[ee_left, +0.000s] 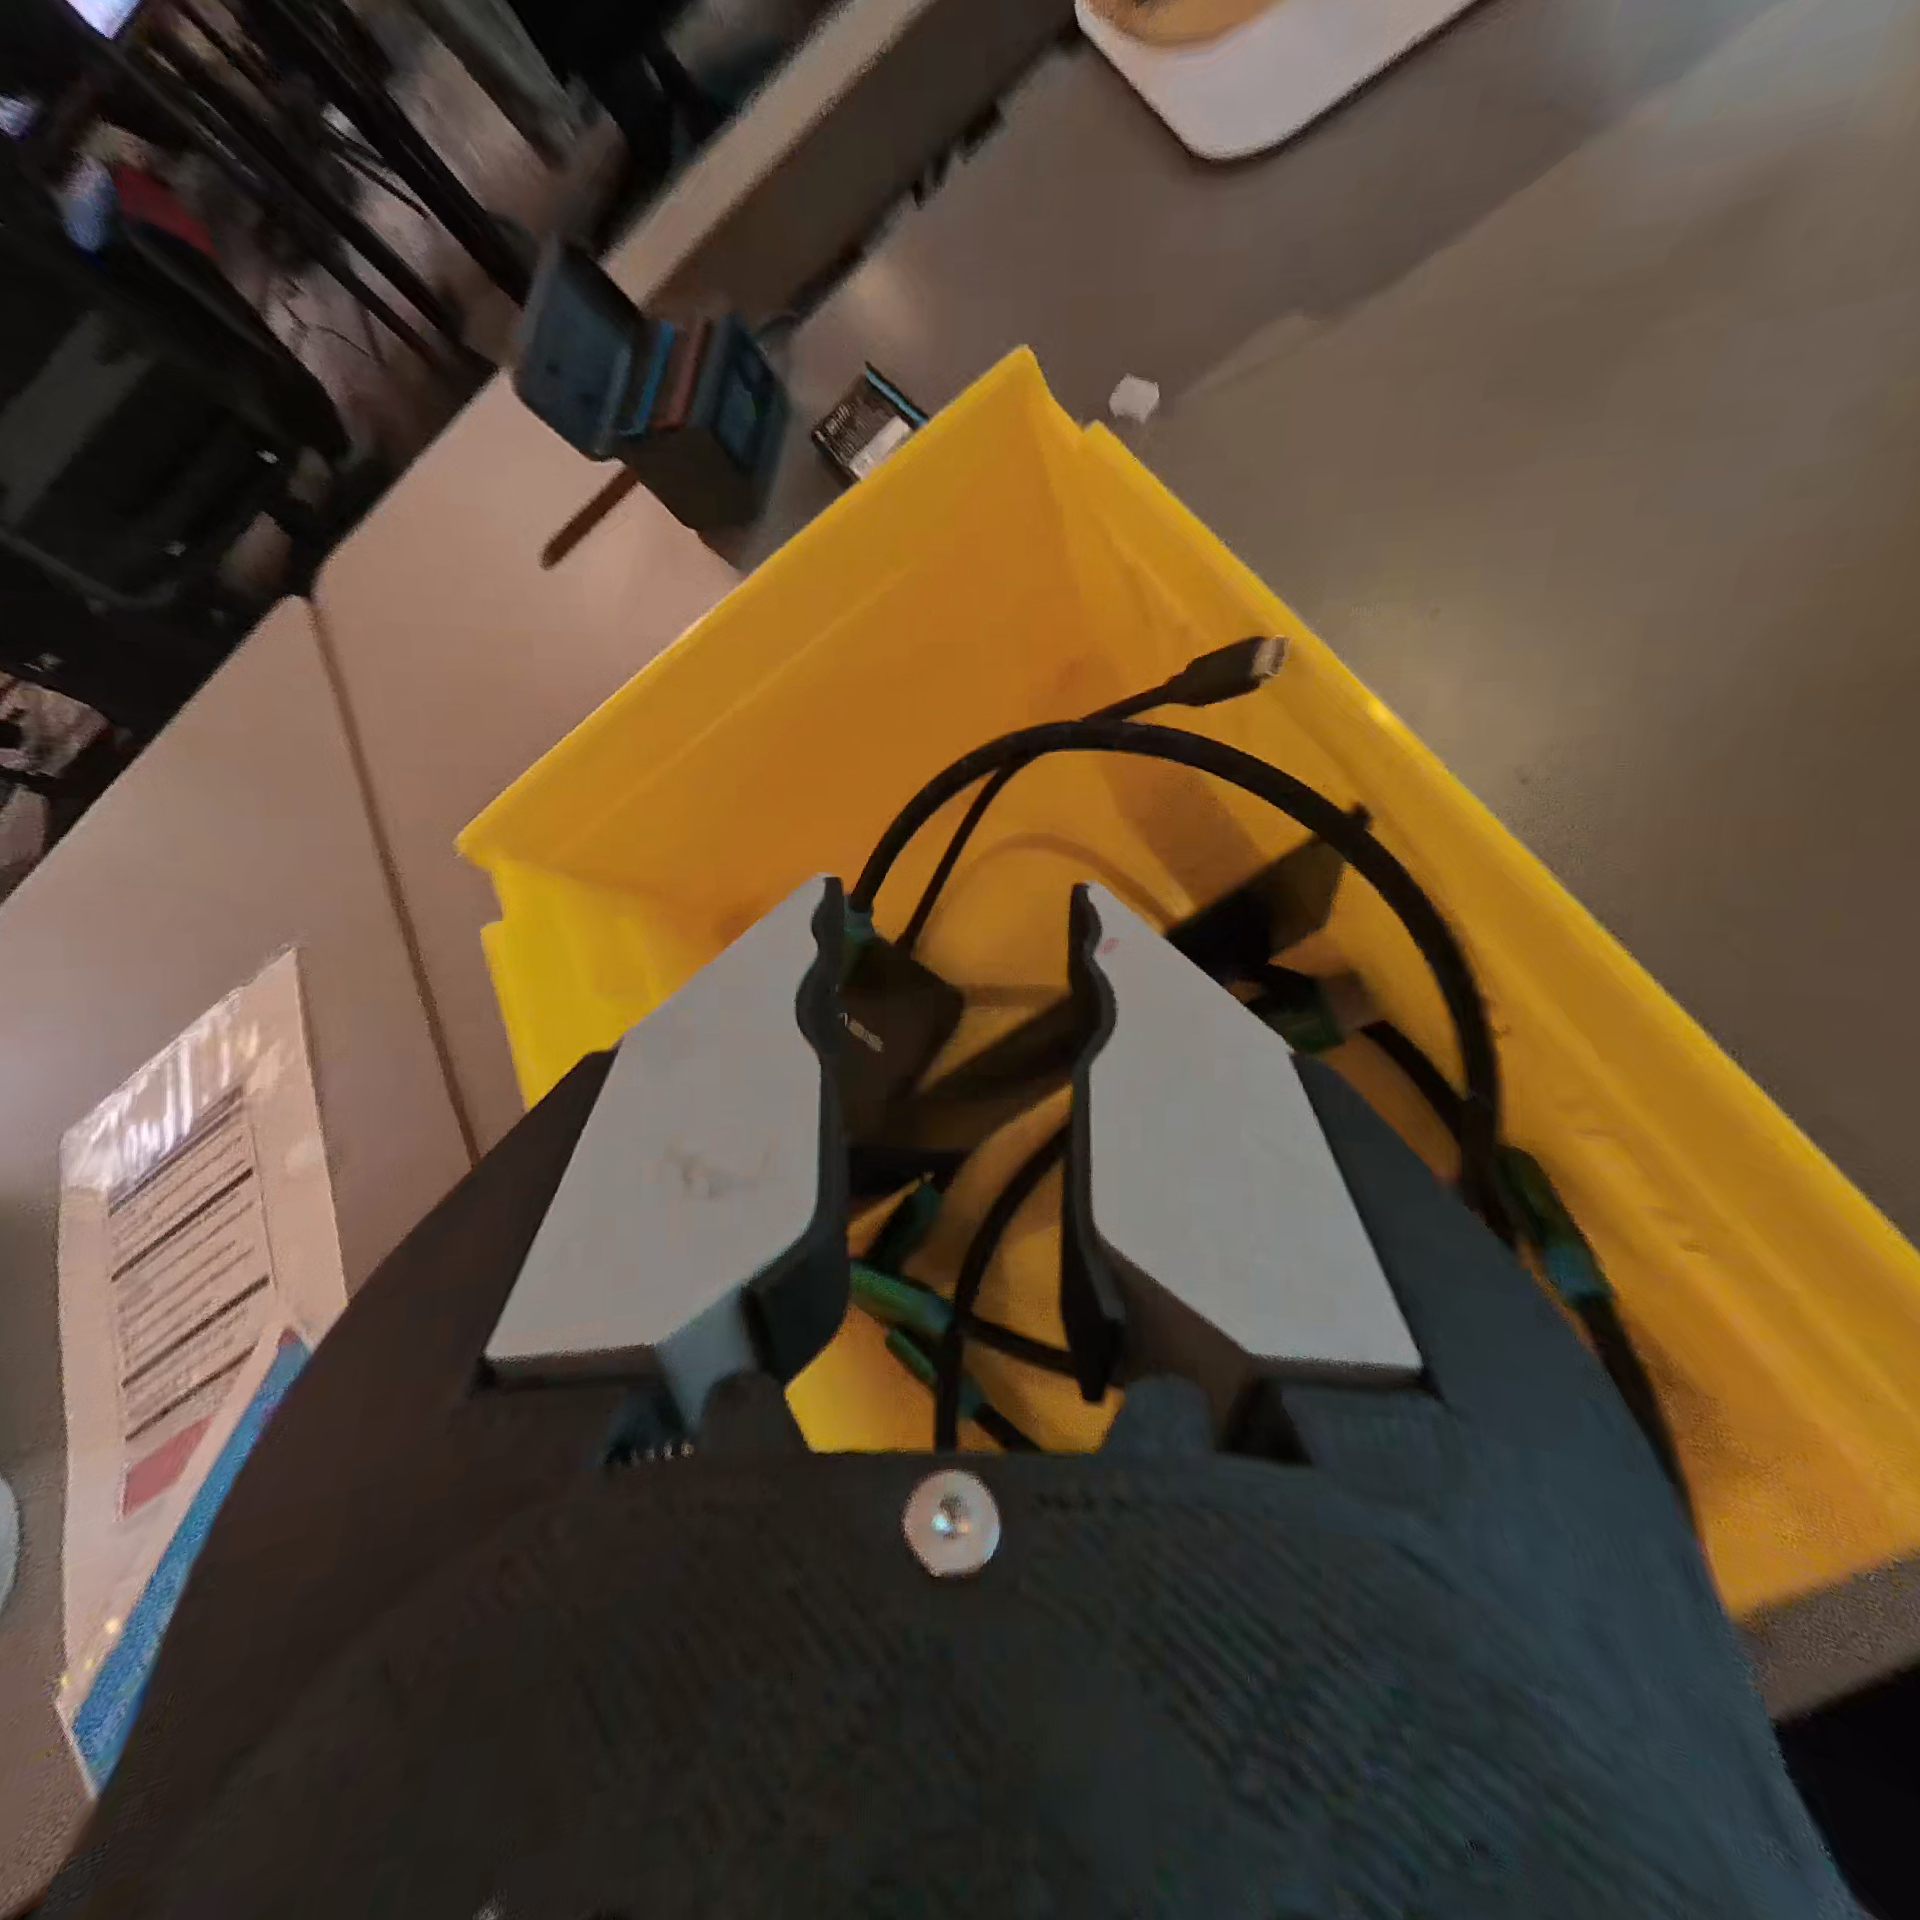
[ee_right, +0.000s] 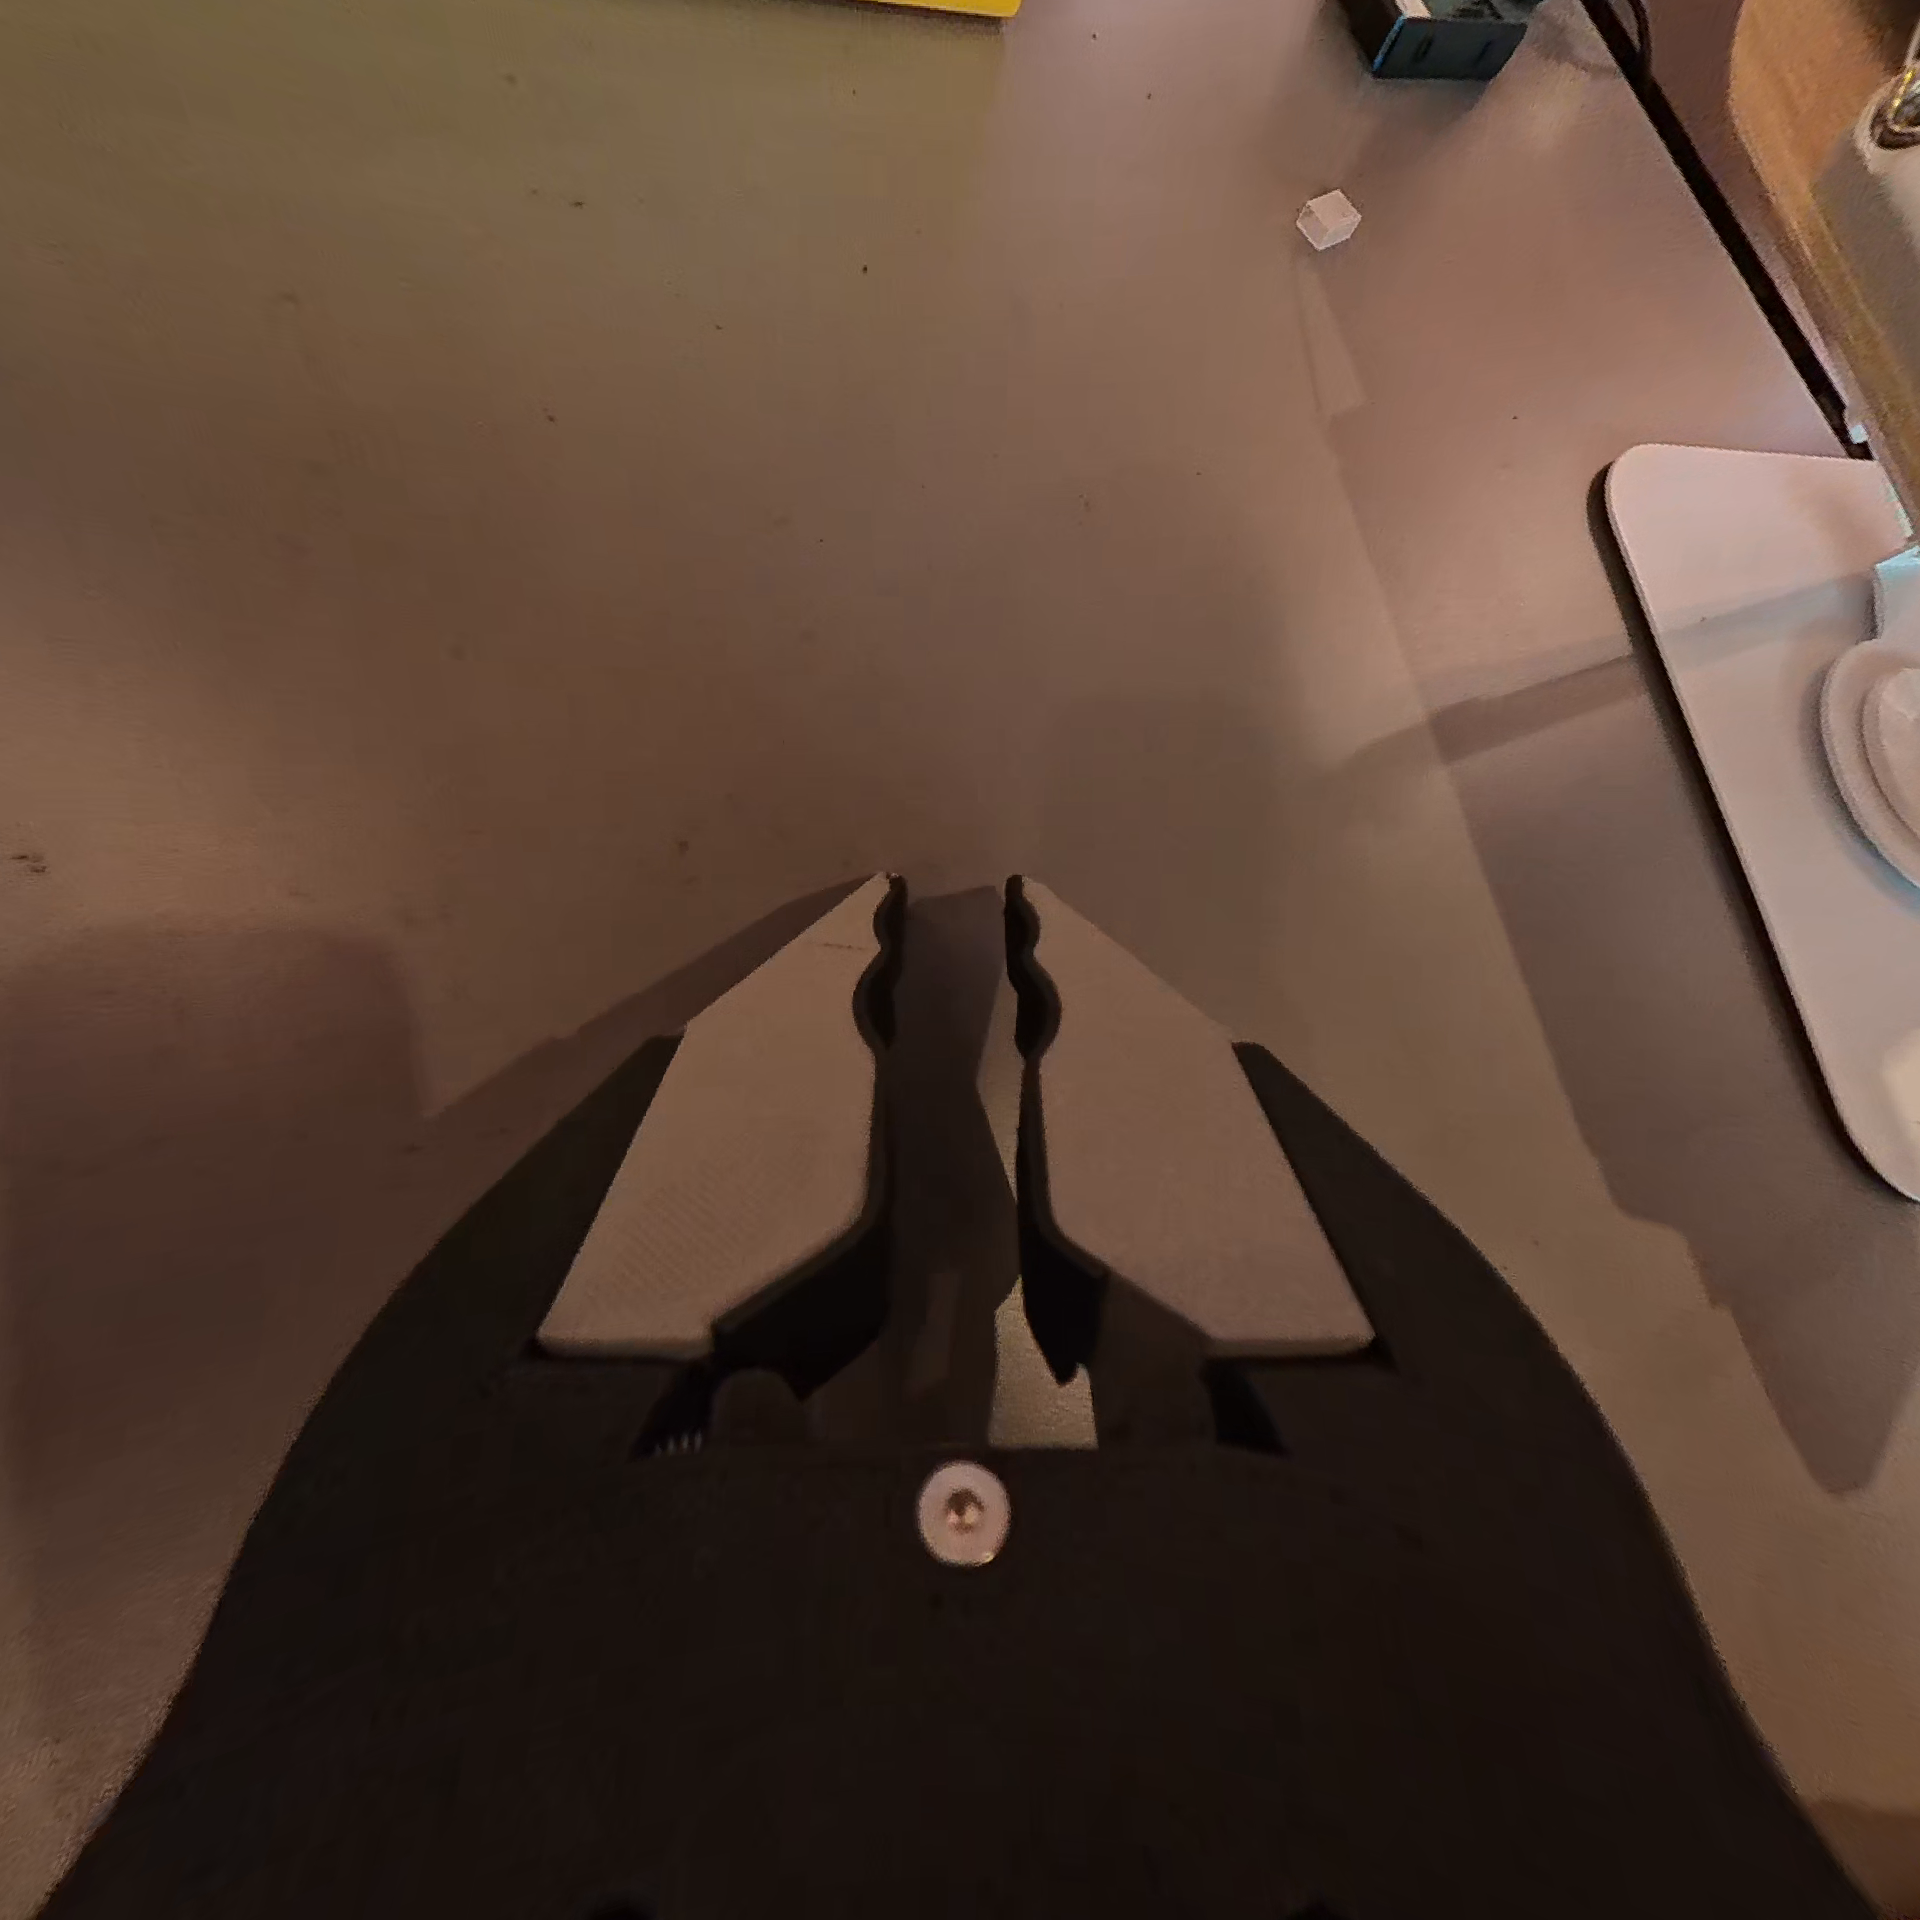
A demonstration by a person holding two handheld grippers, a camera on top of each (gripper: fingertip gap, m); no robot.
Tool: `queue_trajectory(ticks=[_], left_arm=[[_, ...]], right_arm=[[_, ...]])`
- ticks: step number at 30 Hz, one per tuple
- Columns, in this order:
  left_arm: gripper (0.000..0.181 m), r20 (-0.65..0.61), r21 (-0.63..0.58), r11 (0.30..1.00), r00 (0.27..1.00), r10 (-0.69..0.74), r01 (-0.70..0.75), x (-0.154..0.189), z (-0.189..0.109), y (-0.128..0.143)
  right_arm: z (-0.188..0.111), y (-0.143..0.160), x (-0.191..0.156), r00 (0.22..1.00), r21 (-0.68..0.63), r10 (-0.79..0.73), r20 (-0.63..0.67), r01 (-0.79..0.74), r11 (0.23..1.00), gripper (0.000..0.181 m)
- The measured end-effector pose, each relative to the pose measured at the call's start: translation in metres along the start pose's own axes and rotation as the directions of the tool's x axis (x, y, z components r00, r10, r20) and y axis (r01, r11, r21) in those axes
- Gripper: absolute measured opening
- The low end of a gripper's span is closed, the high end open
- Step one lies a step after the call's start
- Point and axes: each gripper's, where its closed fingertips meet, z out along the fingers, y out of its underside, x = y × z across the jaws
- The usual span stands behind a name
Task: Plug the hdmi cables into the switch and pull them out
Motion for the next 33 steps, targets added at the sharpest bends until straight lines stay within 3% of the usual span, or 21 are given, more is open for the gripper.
queue_trajectory(ticks=[4,7,8,9,11,17,21,24,26,29,33], left_arm=[[0.041,-0.011,-0.136,0.990,0.999,0.041,-0.042,-0.019,0.050,0.009],[0.039,-0.085,-0.182,0.981,0.995,0.044,-0.059,-0.015,0.073,0.012],[0.031,-0.100,-0.202,0.976,0.993,0.068,-0.087,-0.014,0.079,0.014],[0.011,-0.103,-0.226,0.967,0.990,0.096,-0.117,-0.016,0.083,0.018],[0.009,-0.059,-0.269,0.957,0.994,0.097,-0.109,-0.029,0.083,0.017],[0.005,0.137,-0.079,0.996,0.989,0.052,-0.042,-0.074,0.027,-0.056],[0.005,0.304,-0.006,1.000,0.952,0.028,-0.027,-0.104,-0.014,-0.080],[0.004,0.385,0.221,0.973,0.911,-0.148,0.065,-0.133,-0.064,-0.118],[0.004,0.357,0.299,0.953,0.920,-0.164,0.054,-0.133,-0.090,-0.139],[0.004,0.423,0.250,0.968,0.901,-0.093,-0.018,-0.132,-0.112,-0.148],[0.005,0.322,0.297,0.954,0.945,-0.057,-0.044,-0.094,-0.124,-0.173]], right_arm=[[0.000,0.000,-0.002,1.000,0.001,-0.007,0.017,0.007,1.000,0.012],[0.001,0.000,-0.002,0.999,0.002,0.021,0.050,-0.021,1.000,0.011],[0.001,0.000,-0.002,0.997,0.001,0.035,0.064,-0.035,0.999,0.012],[0.002,0.000,-0.002,0.996,0.000,0.050,0.078,-0.050,0.999,0.012],[0.002,0.001,-0.001,0.993,-0.002,0.069,0.092,-0.069,0.998,0.013],[0.002,0.000,-0.003,0.998,0.001,0.022,0.066,-0.022,1.000,0.008],[0.002,0.000,-0.003,0.998,0.000,0.013,0.054,-0.013,1.000,0.008],[0.001,0.000,-0.002,0.999,-0.001,0.015,0.047,-0.015,1.000,0.008],[0.001,0.001,-0.001,0.999,-0.002,0.015,0.042,-0.015,1.000,0.008],[0.001,0.002,0.000,0.999,-0.003,0.014,0.035,-0.014,1.000,0.008],[-0.002,0.007,0.016,0.998,-0.019,0.048,-0.052,-0.049,0.999,0.000]])
